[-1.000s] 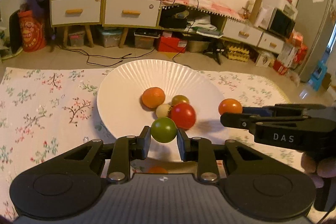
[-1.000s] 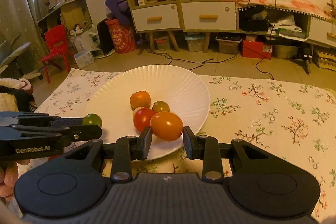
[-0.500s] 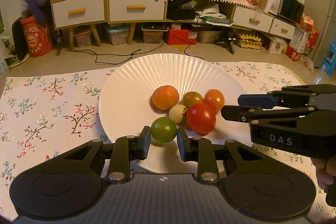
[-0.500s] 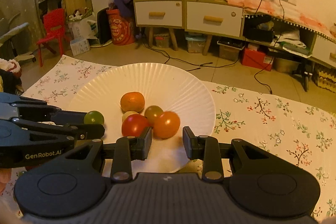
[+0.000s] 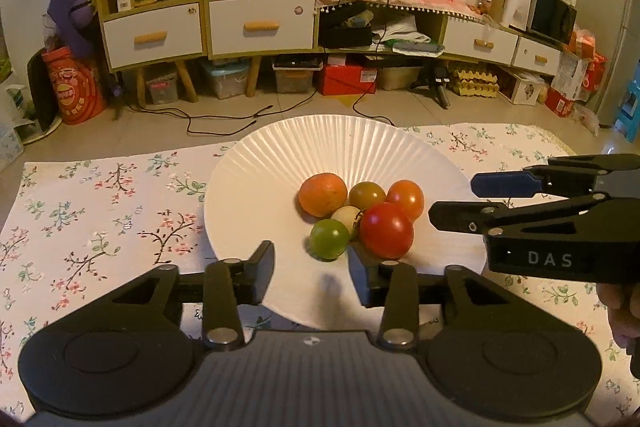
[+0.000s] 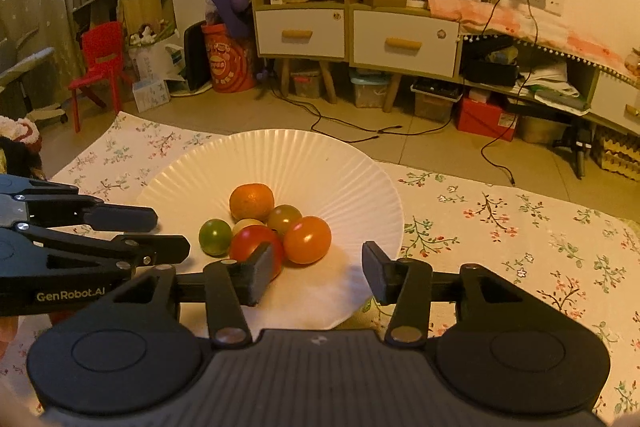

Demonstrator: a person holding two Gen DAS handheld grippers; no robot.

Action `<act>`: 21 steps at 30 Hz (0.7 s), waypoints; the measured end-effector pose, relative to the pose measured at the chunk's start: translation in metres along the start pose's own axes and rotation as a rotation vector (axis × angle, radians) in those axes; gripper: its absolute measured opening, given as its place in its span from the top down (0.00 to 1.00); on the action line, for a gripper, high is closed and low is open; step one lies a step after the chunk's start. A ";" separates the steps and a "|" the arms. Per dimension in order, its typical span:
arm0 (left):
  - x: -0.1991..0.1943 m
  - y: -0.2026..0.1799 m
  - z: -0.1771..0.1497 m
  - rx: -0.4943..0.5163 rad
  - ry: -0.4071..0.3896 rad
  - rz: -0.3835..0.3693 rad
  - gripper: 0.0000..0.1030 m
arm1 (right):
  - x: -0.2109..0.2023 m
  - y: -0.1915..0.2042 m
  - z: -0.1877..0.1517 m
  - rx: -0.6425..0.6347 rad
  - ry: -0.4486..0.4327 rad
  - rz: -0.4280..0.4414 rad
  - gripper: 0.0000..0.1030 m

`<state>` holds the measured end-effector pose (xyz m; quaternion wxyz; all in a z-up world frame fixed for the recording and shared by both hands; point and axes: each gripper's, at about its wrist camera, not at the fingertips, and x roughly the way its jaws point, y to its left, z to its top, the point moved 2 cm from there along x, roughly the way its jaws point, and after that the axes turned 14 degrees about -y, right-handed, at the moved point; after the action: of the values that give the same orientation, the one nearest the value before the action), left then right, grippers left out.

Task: Organize fruits
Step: 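Open both grippers to drop the tomatoes onto the plate, then withdraw both grippers from the plate back toward the fruit cluster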

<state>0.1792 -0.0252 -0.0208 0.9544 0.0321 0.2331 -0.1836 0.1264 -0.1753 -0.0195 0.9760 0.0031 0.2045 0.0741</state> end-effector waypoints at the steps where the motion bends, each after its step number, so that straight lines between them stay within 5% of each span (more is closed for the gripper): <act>1: -0.002 0.000 0.000 0.000 -0.005 0.002 0.58 | -0.002 0.000 0.001 0.002 -0.001 -0.002 0.51; 13: -0.032 -0.009 -0.004 0.027 -0.033 -0.010 0.26 | -0.028 0.001 0.001 0.043 -0.030 -0.016 0.28; 21: -0.049 -0.007 -0.010 0.065 -0.027 0.006 0.20 | -0.045 0.009 -0.005 0.056 -0.023 0.000 0.22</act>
<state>0.1315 -0.0142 -0.0072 0.9565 0.0611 0.2139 -0.1885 0.0820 -0.1727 -0.0061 0.9779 0.0315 0.1951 0.0685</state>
